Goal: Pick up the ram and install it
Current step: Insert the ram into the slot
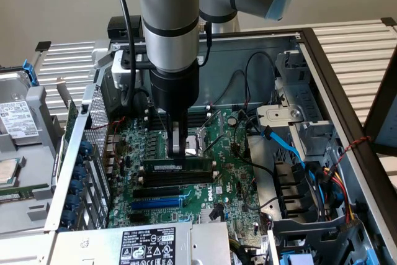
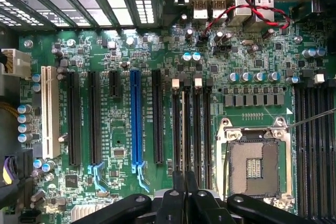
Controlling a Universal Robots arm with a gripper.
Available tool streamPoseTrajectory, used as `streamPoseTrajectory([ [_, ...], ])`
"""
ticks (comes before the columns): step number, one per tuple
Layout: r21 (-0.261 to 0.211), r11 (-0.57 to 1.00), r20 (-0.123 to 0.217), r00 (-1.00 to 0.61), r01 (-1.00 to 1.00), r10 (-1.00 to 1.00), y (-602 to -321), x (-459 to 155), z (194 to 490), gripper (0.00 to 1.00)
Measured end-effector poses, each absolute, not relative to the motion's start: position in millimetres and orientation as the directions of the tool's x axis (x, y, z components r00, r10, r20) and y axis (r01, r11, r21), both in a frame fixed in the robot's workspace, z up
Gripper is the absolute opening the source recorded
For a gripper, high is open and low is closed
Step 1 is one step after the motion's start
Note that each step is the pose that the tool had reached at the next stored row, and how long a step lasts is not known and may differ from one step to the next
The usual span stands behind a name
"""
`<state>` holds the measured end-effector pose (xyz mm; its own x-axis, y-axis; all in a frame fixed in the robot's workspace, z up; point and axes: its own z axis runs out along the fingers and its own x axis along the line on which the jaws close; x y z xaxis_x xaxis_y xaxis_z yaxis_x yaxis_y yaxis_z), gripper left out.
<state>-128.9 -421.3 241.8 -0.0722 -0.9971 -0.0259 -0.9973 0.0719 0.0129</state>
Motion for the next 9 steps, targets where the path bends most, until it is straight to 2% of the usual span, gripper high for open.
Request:
streamPoseTrajectory([
  [9, 0.003, 0.072, -0.026, -0.072, -0.997, -0.997, -421.4, -129.5, 240.9, 0.12],
])
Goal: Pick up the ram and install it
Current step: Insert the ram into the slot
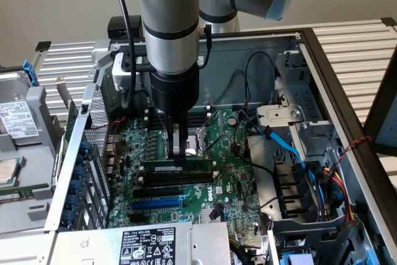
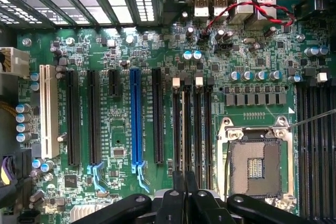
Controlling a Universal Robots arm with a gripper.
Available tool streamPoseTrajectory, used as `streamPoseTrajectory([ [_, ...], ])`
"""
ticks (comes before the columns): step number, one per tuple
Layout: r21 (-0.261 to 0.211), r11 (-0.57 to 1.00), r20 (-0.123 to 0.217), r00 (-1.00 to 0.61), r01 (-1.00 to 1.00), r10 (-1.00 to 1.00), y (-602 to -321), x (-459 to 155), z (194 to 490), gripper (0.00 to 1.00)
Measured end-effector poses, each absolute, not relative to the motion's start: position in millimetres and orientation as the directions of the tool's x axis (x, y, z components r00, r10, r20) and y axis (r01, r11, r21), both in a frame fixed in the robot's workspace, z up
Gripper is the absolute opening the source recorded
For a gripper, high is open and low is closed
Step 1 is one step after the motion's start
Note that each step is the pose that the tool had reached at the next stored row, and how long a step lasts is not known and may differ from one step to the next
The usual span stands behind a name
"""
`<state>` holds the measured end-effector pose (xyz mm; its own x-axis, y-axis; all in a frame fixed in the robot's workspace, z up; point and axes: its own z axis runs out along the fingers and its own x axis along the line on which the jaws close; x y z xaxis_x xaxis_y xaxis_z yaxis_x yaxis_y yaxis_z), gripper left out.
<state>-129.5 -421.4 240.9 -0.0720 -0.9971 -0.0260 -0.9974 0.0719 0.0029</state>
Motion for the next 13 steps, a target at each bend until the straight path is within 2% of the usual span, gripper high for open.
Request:
streamPoseTrajectory([
  [13, 0.000, 0.072, -0.026, -0.072, -0.997, -0.997, -421.8, -133.4, 240.1, 0.12],
])
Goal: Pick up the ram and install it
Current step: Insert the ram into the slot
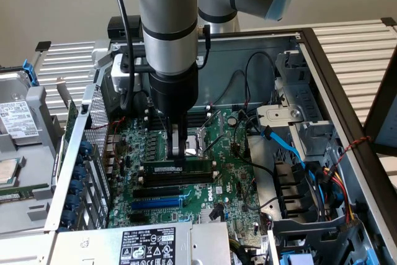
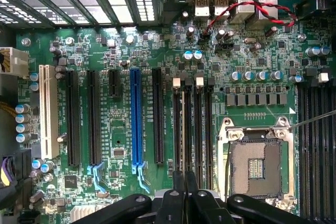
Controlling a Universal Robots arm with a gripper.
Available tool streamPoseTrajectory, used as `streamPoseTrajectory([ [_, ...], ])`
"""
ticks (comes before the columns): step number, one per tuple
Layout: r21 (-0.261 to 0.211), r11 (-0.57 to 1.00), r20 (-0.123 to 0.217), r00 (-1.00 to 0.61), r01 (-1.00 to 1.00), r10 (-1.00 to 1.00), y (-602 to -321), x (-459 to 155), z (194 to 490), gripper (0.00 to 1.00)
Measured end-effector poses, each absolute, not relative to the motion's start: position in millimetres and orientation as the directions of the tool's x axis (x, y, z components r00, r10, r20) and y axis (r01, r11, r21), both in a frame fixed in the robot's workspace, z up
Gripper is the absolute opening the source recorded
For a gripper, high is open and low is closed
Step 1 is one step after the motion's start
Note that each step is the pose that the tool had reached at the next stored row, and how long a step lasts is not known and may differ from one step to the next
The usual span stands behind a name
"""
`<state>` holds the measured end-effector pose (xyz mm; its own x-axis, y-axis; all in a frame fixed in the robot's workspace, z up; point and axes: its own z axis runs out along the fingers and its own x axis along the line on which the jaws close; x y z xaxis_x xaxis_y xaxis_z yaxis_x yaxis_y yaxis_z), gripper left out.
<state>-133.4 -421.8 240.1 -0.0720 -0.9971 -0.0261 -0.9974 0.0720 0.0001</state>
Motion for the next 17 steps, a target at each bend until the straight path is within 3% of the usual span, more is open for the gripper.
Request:
streamPoseTrajectory([
  [17, -0.005, 0.072, -0.026, -0.071, -0.997, -0.997, -422.1, -134.0, 239.6, 0.12],
])
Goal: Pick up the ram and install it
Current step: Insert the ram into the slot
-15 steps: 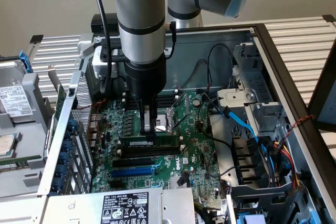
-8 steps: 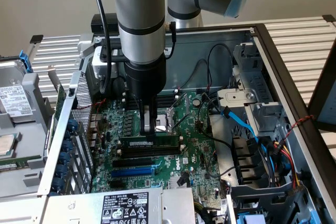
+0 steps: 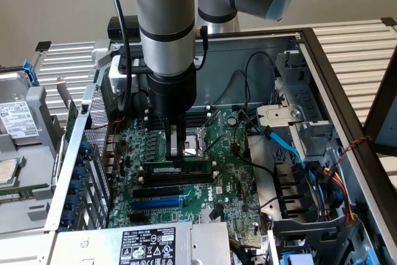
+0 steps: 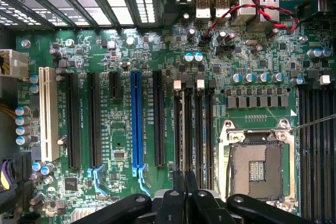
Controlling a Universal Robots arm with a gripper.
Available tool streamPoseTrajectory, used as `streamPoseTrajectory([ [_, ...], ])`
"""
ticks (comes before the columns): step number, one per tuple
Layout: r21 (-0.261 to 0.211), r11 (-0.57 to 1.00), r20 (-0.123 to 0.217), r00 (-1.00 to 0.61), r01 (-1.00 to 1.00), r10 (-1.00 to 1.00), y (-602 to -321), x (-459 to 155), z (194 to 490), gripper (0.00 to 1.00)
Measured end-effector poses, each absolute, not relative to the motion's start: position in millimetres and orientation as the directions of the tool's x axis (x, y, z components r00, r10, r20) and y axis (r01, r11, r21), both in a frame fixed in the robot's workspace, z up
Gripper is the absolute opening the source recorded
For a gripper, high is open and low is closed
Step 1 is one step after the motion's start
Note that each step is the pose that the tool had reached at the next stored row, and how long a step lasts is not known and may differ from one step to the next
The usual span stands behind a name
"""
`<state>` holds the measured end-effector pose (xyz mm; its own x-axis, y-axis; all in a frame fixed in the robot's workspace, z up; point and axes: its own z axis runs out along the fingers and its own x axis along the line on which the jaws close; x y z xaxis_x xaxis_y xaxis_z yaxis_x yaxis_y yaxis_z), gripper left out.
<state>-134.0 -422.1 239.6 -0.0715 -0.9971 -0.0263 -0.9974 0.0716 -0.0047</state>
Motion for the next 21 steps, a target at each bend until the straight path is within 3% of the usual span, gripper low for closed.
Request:
streamPoseTrajectory([
  [21, -0.013, 0.067, -0.025, -0.067, -0.998, -0.997, -422.7, -134.1, 239.2, 0.12],
])
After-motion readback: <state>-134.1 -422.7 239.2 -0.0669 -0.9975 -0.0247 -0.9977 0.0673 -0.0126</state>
